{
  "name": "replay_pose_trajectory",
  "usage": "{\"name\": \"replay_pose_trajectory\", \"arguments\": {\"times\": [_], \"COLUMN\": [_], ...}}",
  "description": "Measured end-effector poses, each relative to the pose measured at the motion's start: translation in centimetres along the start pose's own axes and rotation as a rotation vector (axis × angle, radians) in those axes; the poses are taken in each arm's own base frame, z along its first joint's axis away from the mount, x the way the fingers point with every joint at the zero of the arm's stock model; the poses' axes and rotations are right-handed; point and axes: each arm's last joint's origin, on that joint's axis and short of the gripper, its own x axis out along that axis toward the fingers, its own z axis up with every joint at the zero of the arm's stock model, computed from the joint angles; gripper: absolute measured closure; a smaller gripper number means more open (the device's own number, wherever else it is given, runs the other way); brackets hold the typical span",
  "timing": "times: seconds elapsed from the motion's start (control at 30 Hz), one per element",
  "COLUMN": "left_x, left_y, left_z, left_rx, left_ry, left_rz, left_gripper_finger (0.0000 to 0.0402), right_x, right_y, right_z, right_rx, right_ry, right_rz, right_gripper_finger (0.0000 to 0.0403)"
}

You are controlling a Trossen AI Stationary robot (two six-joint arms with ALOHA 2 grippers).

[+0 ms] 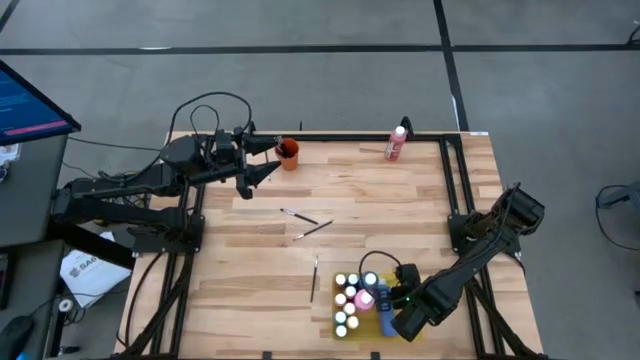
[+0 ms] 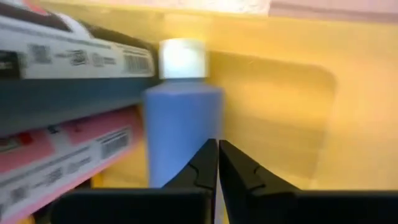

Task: Pick & Place Paint Supplies
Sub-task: Put the purple paint bottle into the yellow bin

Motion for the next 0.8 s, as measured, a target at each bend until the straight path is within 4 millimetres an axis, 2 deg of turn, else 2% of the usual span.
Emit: {"name": "replay_pose_trajectory", "arguments": {"times": [0.2, 0.33, 0.43, 0.67, 0.8], "left_x": [0.0, 0.0, 0.0, 0.0, 0.0], "left_y": [0.0, 0.0, 0.0, 0.0, 0.0], "left_z": [0.0, 0.0, 0.0, 0.0, 0.1], "left_rx": [0.0, 0.0, 0.0, -0.003, -0.003], "left_ry": [0.0, 0.0, -0.001, -0.003, -0.009], "left_rz": [0.0, 0.0, 0.0, -0.001, -0.002], "left_gripper_finger": [0.0115, 0.0115, 0.0115, 0.0115, 0.0115], "right_x": [-0.7, -1.9, -2.1, -1.6, -0.9], "right_y": [0.1, 1.1, 1.6, 1.6, 1.3], "right_z": [0.0, 0.0, 0.2, 0.7, 0.7], "right_rx": [-0.096, -0.207, -0.275, -0.317, -0.314], "right_ry": [0.003, 0.02, 0.019, 0.002, 0.012], "right_rz": [0.008, 0.06, 0.07, 0.053, 0.063], "right_gripper_finger": [0.0384, 0.0355, 0.0311, 0.0175, 0.0132]}}
